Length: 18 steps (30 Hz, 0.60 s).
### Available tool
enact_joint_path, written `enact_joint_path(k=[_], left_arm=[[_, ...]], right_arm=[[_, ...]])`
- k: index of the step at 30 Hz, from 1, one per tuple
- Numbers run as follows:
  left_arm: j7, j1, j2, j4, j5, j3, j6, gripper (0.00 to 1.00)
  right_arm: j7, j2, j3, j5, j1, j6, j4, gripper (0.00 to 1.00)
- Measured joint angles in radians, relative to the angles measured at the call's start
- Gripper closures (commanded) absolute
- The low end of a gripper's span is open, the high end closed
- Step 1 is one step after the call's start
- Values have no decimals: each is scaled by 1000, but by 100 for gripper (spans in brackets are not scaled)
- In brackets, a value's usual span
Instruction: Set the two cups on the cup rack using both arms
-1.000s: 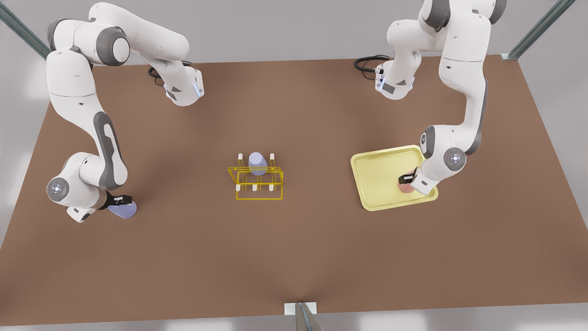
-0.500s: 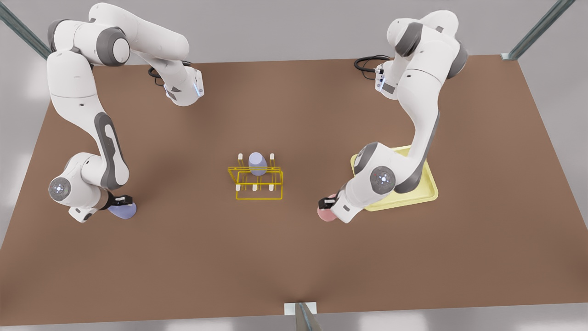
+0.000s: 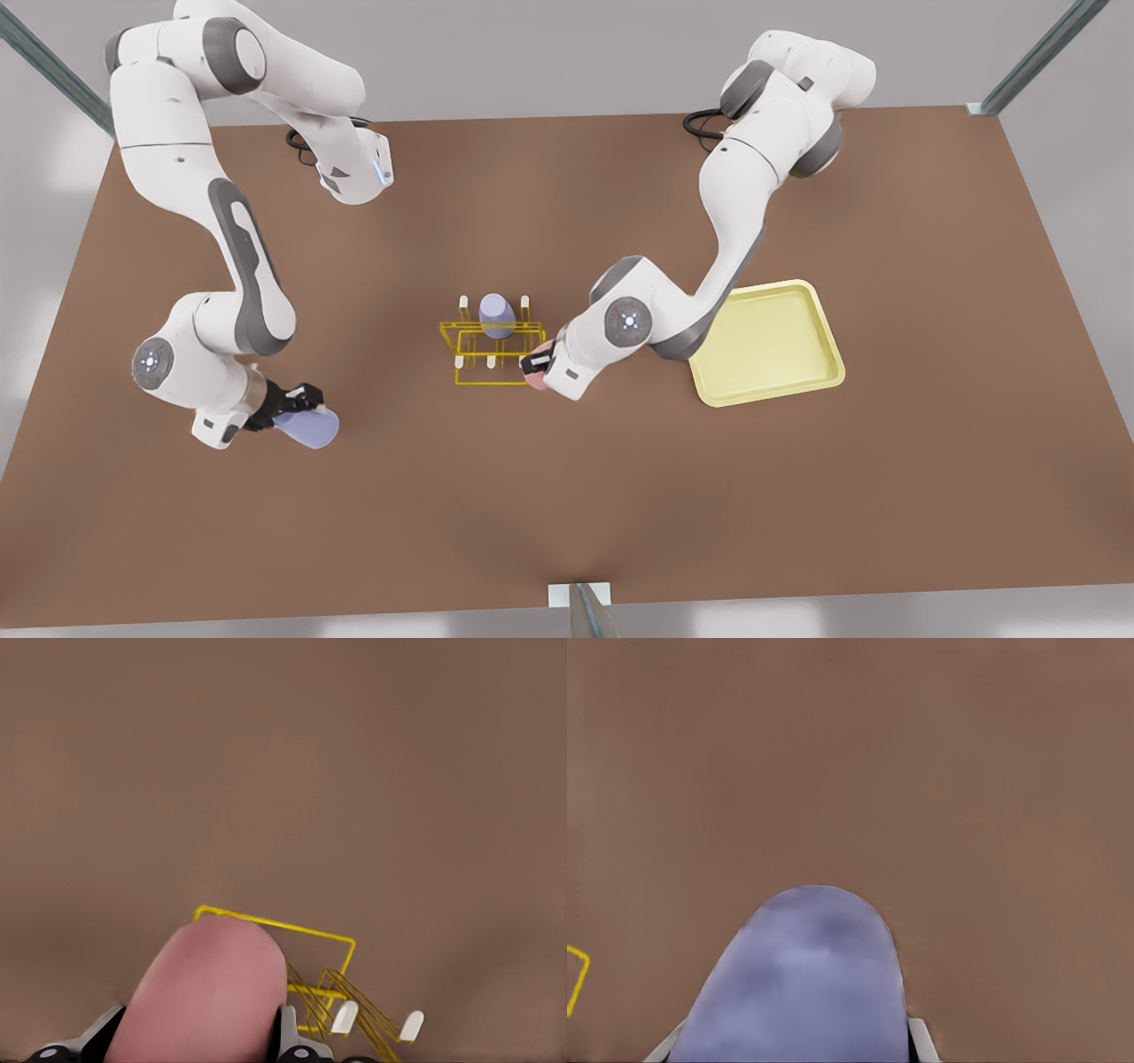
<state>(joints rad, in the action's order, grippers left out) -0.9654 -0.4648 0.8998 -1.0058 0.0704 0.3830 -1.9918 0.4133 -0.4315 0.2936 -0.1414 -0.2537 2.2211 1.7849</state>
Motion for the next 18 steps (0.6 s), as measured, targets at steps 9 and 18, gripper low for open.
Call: enact_joint_path(k=[9,18], left_arm=[[-127,-41,30,11,-1,-4,-37,16],[-192,109,-70,10,-11,-8,35,0]], right_arm=[[-124,18,153,-100,151,-119,-112,17],[-285,13,154,-129,198,-207,-101,17]])
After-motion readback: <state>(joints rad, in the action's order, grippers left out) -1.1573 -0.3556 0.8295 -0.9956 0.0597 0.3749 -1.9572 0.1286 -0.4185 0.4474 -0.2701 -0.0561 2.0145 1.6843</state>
